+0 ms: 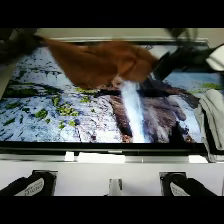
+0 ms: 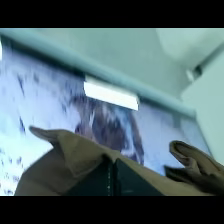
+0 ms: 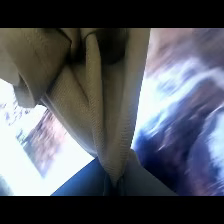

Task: Fold the shirts.

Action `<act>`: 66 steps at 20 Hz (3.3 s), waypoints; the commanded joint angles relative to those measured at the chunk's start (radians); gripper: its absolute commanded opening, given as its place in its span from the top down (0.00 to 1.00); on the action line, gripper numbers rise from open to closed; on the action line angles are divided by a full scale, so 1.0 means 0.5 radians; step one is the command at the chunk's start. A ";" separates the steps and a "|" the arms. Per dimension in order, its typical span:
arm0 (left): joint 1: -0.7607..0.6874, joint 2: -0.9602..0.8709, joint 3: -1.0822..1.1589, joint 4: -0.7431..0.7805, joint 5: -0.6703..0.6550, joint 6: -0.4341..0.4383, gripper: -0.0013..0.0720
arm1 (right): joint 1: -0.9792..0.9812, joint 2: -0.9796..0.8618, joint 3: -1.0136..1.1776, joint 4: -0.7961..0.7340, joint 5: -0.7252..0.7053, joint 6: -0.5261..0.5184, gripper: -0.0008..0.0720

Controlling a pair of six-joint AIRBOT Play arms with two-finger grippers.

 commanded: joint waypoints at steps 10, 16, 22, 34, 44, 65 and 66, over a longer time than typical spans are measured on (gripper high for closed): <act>0.213 0.641 -0.040 0.252 -0.676 0.018 0.93 | 0.002 0.262 0.203 -0.001 1.153 0.259 0.95; 0.056 0.423 -0.732 0.157 -0.378 0.018 0.93 | 0.001 0.137 -0.732 -0.004 0.659 0.407 0.95; -0.389 -0.203 -0.777 0.058 0.221 0.015 0.93 | 0.002 -0.167 -1.032 0.079 -0.343 0.859 0.95; -0.327 -0.388 -1.038 0.150 -0.958 -0.175 0.00 | -0.436 -0.257 -0.896 0.220 0.268 0.362 0.09; -0.814 -0.652 -1.241 -0.544 -0.247 -0.209 0.06 | -0.261 -0.485 -1.014 0.426 0.488 0.154 0.08; -0.674 -0.289 -1.035 -0.488 -0.013 0.654 0.94 | -0.103 -0.513 -0.608 0.238 0.519 0.145 0.95; -0.581 -0.170 -0.987 -0.422 -0.011 0.674 0.94 | -0.104 -0.408 -0.479 0.066 0.481 0.193 0.95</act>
